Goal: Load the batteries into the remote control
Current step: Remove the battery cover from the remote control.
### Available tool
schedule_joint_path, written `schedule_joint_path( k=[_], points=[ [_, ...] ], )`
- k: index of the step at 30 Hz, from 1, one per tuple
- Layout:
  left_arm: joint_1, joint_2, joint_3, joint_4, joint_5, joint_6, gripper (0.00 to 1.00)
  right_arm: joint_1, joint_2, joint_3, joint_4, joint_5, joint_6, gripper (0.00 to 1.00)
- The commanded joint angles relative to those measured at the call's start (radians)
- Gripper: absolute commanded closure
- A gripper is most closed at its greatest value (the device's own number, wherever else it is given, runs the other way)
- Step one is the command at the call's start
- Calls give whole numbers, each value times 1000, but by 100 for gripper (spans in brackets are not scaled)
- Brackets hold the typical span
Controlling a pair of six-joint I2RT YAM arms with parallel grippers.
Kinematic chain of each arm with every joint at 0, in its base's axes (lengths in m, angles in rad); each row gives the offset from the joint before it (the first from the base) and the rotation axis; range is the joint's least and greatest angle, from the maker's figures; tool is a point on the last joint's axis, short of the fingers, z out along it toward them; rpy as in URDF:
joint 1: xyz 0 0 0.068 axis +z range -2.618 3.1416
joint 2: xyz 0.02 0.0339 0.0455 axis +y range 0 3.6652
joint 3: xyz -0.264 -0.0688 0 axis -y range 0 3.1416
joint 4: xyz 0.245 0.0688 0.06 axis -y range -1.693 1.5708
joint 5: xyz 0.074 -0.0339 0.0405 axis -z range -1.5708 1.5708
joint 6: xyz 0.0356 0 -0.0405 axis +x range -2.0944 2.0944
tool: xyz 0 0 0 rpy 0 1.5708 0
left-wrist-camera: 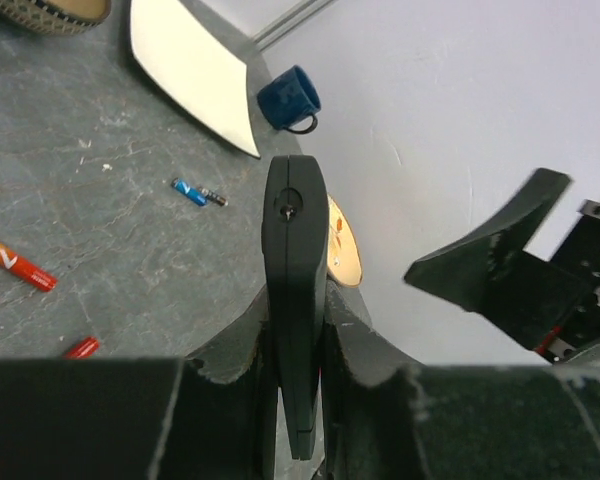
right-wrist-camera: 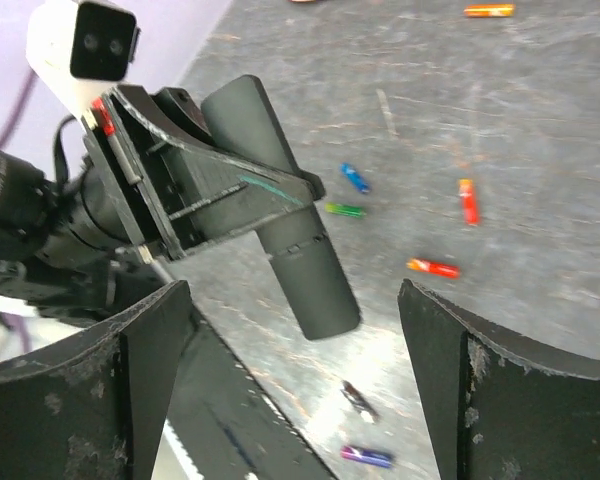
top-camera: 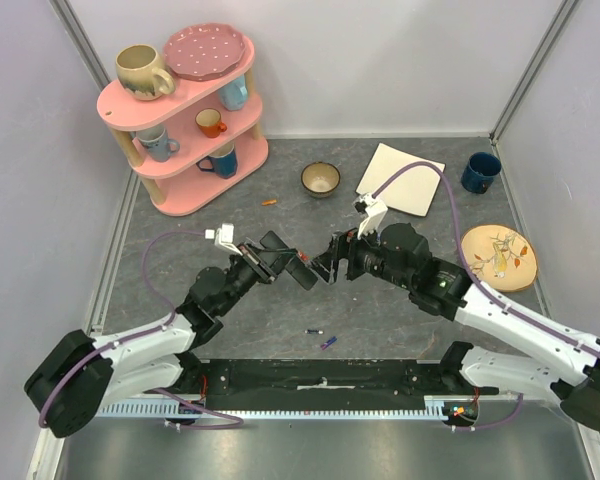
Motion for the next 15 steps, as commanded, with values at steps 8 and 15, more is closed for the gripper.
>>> schedule_joint_path(
  k=[8, 15],
  points=[
    [170, 280, 45, 324, 458, -257, 98, 27, -30, 141, -416, 234, -286, 3],
    [201, 606, 97, 795, 573, -482, 98, 46, -35, 181, -445, 265, -325, 2]
  ],
)
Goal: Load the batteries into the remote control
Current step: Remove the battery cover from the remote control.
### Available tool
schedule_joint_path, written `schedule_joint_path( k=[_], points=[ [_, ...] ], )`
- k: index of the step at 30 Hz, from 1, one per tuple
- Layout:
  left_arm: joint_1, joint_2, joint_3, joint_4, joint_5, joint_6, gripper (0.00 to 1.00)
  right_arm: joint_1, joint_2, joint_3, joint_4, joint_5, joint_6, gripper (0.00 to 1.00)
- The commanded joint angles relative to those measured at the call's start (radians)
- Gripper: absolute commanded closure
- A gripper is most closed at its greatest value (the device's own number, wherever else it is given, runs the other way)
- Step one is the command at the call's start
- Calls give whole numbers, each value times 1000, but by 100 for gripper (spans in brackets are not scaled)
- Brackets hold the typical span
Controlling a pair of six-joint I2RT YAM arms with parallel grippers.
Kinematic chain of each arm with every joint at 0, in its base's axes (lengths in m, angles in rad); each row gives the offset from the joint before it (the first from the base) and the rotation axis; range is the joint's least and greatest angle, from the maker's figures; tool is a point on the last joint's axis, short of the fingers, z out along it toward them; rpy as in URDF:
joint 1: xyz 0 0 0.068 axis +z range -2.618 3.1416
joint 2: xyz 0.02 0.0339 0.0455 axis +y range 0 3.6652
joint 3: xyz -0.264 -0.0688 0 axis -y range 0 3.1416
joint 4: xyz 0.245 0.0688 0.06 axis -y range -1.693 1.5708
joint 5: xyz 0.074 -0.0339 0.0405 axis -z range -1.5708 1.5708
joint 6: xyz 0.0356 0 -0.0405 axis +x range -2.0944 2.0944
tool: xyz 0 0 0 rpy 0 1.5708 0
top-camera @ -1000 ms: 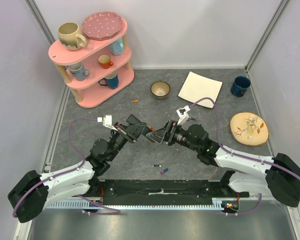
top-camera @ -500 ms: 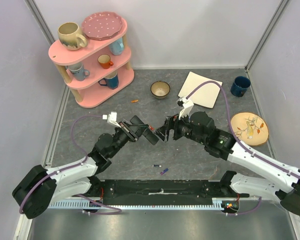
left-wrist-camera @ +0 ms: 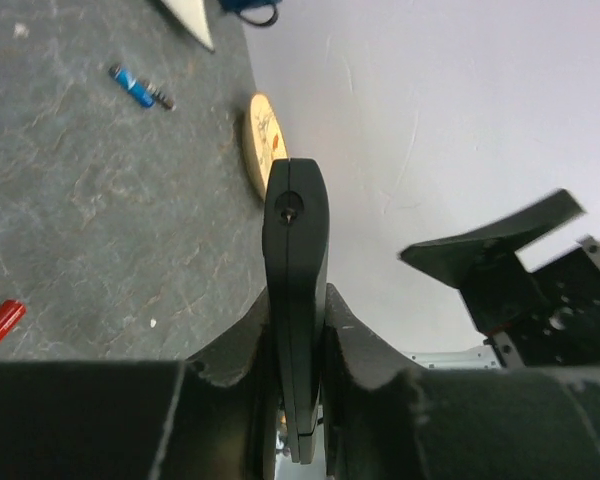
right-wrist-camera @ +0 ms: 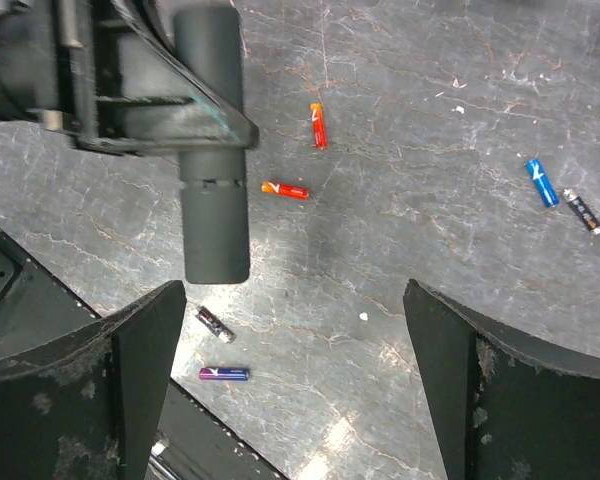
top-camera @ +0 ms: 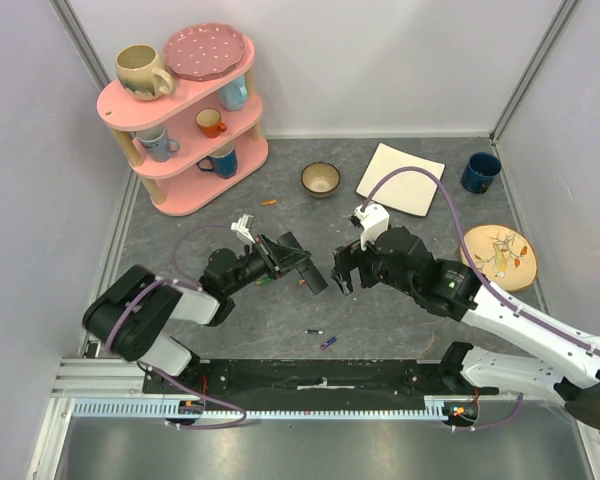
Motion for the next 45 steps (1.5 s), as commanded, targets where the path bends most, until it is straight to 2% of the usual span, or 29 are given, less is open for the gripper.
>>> schedule_joint_path(
  k=[1, 14, 28, 45],
  points=[
    [7, 148, 49, 450, 111, -190, 98, 10, 11, 104, -73, 20, -60, 2],
    [1, 128, 52, 450, 42, -110, 98, 64, 203, 183, -108, -65, -11, 3],
    [-11, 116, 30, 412, 7, -109, 98, 126, 342, 242, -136, -11, -24, 16],
    [-17, 85, 21, 396, 1, -90, 98, 129, 405, 241, -130, -19, -41, 31]
  ],
)
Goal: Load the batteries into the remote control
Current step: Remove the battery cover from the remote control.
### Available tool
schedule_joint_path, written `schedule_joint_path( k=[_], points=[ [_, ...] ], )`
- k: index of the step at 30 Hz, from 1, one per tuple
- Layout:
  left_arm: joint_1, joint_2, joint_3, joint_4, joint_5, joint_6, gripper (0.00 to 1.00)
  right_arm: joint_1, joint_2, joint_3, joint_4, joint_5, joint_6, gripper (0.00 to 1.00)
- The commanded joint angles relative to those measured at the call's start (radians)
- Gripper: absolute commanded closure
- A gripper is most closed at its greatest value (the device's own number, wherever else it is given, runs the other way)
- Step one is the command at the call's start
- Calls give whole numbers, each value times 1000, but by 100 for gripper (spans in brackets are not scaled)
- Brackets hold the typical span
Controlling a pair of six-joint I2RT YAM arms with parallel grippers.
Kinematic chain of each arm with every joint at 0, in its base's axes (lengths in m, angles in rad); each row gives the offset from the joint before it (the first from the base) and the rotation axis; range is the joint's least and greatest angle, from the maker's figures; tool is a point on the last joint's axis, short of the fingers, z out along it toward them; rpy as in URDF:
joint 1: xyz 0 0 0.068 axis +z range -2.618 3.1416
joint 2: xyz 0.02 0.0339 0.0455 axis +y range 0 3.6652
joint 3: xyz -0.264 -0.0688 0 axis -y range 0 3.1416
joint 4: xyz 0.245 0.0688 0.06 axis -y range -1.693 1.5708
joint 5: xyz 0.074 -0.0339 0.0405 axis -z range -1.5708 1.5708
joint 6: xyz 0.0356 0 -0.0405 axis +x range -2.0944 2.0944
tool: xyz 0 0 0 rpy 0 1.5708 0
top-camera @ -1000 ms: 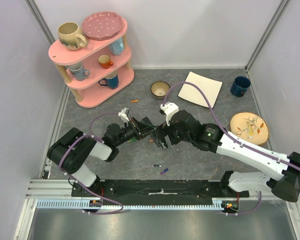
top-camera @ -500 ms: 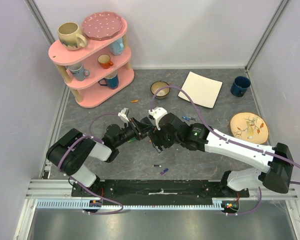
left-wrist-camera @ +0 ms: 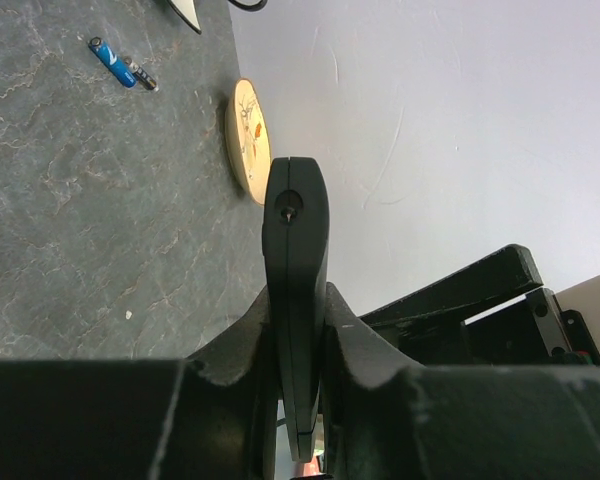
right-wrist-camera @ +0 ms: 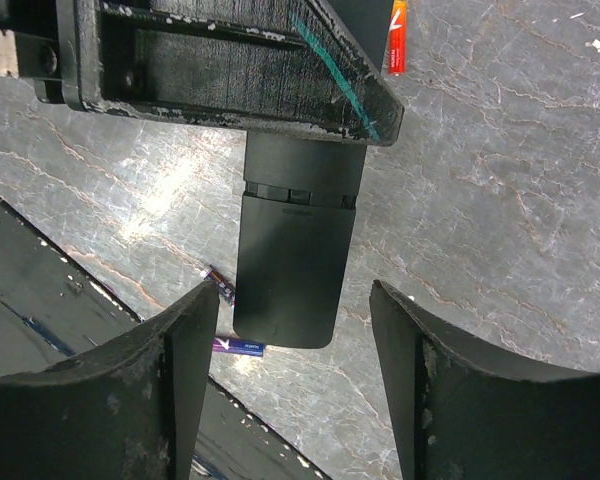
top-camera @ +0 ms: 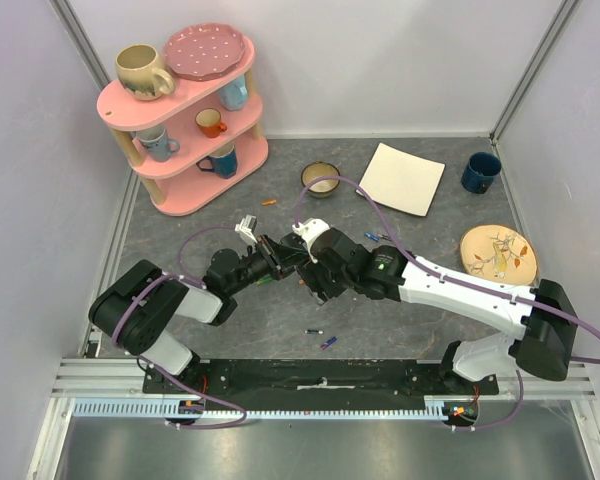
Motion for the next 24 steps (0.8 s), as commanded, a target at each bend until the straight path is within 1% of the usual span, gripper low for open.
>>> schedule_joint_path(
  k=[1, 11, 15, 18, 24],
  points=[
    [-7, -28, -5, 319, -27, 22, 98, 3, 12, 39, 4, -9, -14, 32],
    [-10, -31, -8, 318, -35, 27, 98, 3, 6, 28, 7, -17, -14, 39],
    [-10, -36, -14, 318, -40, 28, 98, 3, 3, 19, 7, -21, -11, 46],
    [-11, -39, -17, 318, -43, 30, 98, 3, -2, 16, 7, -20, -10, 50],
    [-11, -39, -17, 307, -43, 36, 98, 2, -23, 16, 5, -15, -7, 52]
  ],
)
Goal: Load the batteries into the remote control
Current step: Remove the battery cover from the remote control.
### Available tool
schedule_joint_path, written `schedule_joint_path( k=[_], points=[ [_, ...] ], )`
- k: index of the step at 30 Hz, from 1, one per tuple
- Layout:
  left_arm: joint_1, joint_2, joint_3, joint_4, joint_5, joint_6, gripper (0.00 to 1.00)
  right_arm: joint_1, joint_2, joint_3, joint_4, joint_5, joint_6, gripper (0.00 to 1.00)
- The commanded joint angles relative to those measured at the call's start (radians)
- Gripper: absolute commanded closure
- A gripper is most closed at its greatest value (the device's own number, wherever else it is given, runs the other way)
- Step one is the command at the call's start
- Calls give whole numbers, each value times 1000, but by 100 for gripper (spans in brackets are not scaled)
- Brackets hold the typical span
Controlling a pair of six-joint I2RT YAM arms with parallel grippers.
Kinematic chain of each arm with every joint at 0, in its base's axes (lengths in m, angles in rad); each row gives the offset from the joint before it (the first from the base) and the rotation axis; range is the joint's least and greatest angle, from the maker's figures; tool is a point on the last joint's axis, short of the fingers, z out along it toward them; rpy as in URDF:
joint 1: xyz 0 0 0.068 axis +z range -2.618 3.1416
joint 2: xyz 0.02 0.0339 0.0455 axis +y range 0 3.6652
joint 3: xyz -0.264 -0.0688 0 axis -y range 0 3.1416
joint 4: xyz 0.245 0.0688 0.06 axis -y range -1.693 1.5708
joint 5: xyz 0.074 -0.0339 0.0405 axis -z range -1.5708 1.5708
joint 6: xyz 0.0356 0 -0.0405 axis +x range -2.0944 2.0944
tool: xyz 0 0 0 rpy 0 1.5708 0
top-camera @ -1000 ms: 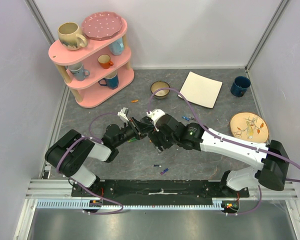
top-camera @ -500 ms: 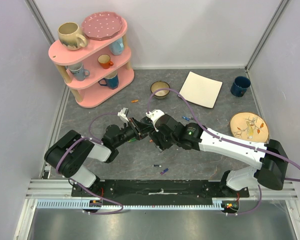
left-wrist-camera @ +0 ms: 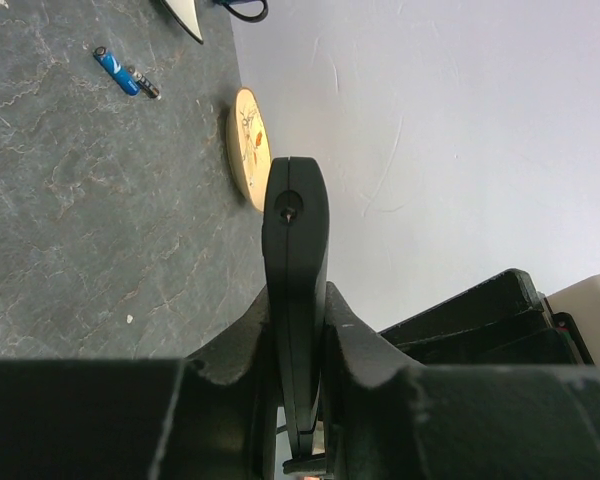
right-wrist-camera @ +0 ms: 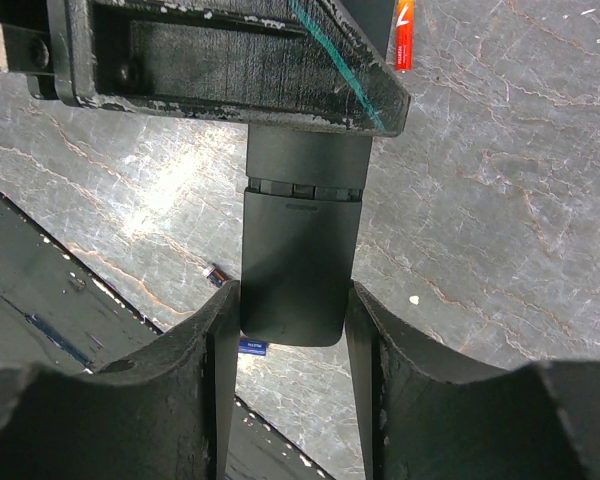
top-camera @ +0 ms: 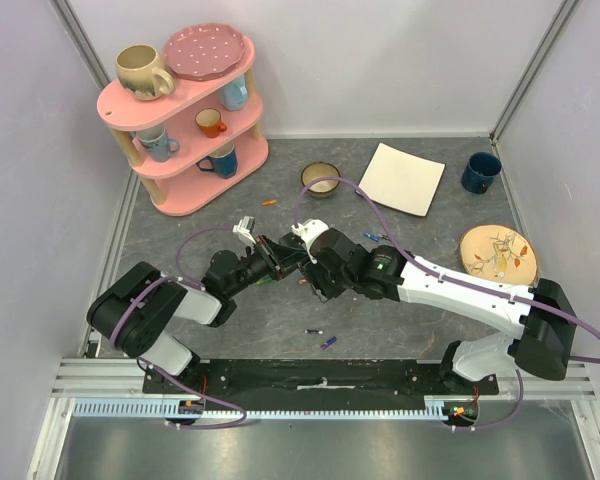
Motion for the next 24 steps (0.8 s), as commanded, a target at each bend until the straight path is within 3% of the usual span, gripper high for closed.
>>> schedule_joint_path(
  k=[1, 24],
  points=[
    [-7, -27, -4, 296, -15, 37, 98, 3, -36, 16, 5, -8, -8, 52],
    [-7, -45, -27, 248, -61, 60, 98, 3, -125, 8, -15, -40, 12, 49]
  ],
)
